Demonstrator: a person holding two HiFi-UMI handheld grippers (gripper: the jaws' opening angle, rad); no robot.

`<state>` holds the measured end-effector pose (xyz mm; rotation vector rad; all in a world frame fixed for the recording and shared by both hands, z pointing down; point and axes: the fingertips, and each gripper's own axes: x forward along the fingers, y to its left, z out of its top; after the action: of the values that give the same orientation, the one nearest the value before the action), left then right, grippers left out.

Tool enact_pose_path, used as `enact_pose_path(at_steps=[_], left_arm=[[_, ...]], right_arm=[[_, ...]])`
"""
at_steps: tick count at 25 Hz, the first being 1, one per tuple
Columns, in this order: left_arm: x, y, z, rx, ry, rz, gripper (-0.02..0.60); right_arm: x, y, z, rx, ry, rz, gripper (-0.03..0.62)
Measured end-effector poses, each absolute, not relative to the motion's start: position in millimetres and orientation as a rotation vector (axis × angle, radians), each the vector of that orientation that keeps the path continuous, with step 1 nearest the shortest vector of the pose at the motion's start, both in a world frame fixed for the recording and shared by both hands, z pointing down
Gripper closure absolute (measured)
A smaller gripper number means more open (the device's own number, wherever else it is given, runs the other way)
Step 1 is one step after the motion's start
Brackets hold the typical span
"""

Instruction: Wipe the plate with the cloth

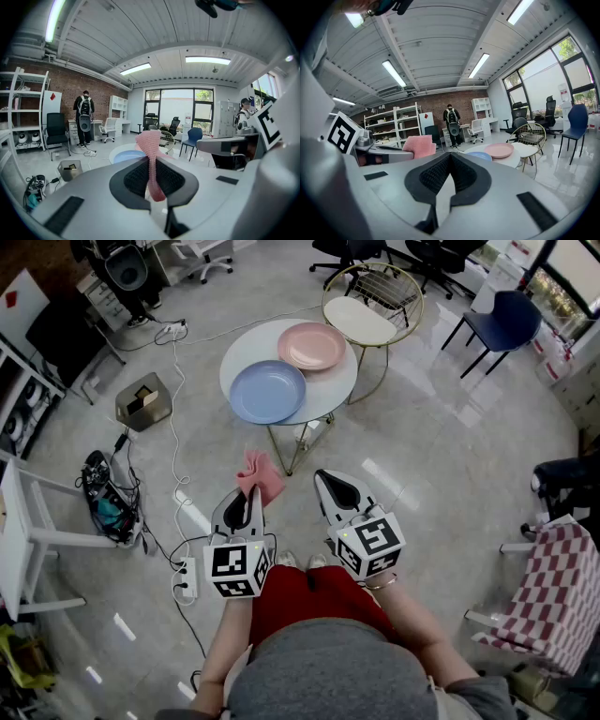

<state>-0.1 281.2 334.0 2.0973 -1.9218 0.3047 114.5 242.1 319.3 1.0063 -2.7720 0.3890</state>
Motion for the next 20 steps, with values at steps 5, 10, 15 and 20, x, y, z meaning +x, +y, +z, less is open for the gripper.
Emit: enact_pose_path(at_steps=[5, 10, 15, 20], left_arm=[[6, 277, 332, 2.104, -1.922, 0.293, 0.548], [9, 276, 323, 2.118, -1.923, 0.231, 0.548], [5, 276, 311, 2.115, -1.963, 0.175, 0.548], [4, 274, 300, 2.136, -1.982, 0.144, 0.548]], right_arm=[[122, 235, 320, 1.019, -2.776, 0.389, 0.566], [132, 234, 318, 1.023, -2.794, 0.439, 0.565], [144, 235, 314, 1.033, -2.817, 0.444, 0.565], [147, 231, 306, 1.042, -2.845, 0.455, 0.565]])
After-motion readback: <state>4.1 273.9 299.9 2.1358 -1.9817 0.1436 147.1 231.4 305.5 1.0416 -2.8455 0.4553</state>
